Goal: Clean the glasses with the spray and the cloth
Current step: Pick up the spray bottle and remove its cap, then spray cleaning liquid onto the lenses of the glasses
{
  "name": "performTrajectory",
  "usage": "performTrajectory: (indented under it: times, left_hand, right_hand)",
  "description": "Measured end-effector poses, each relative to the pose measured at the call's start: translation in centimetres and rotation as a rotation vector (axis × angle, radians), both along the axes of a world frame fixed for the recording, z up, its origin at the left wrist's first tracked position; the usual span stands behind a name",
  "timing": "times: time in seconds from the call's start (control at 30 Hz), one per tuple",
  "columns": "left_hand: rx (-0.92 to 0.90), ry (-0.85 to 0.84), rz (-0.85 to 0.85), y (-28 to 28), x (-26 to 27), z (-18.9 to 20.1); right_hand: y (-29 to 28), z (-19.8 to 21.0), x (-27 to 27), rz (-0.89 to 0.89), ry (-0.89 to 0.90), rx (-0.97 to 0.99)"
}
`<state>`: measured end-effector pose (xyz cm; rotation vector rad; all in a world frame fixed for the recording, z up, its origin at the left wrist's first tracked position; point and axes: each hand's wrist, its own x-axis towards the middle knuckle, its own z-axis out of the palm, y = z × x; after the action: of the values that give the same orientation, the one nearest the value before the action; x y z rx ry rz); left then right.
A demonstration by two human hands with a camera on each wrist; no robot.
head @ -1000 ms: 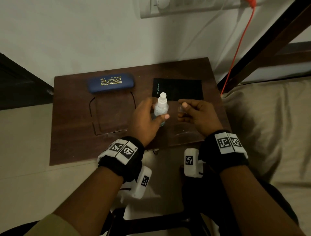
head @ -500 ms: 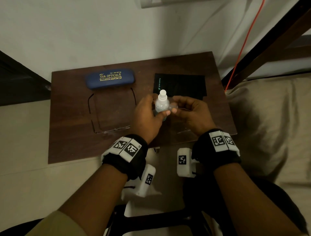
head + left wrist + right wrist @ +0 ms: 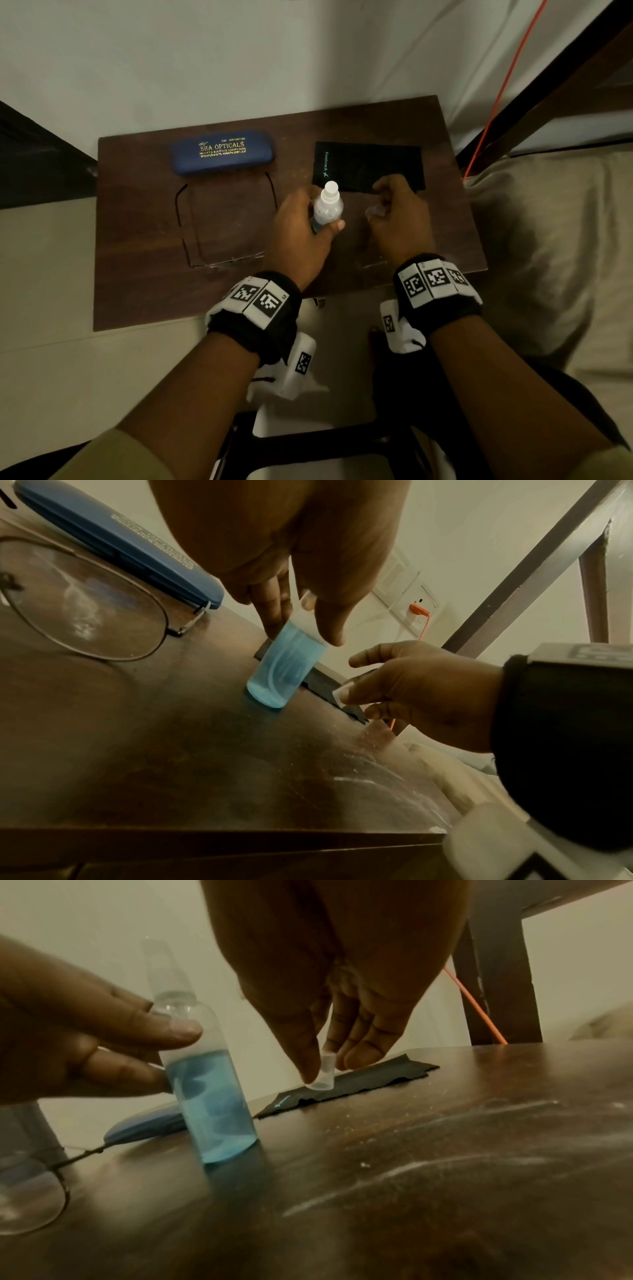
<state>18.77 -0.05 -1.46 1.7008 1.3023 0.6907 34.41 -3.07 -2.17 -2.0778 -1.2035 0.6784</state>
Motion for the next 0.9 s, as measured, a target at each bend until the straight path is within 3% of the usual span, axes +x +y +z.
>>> performTrajectory:
  times: [0.43,0.53,0.7,0.9]
  left_hand:
    - [0.009,0.061,-0.026,-0.3,-0.4,0.1]
    - [-0.008,0.104,-0.033,-0.4,-0.6,0.7]
    - [0.014,0.22,0.008,-0.5,-2.7,1.7]
    - [0.119,0.416,0.05,-0.2,-8.2,2.7]
  right_hand:
    - [-0.5,-0.5,-0.4,0.086,-0.157,-0.141]
    - [-1.2,1.0,-1.5,0.032,-0.168,-0.043]
    - [-2.4,3.4,-5.3,-0.088,0.019,0.183]
    - [-3.2,3.3,-9.1,-0.019,-0.167,0.317]
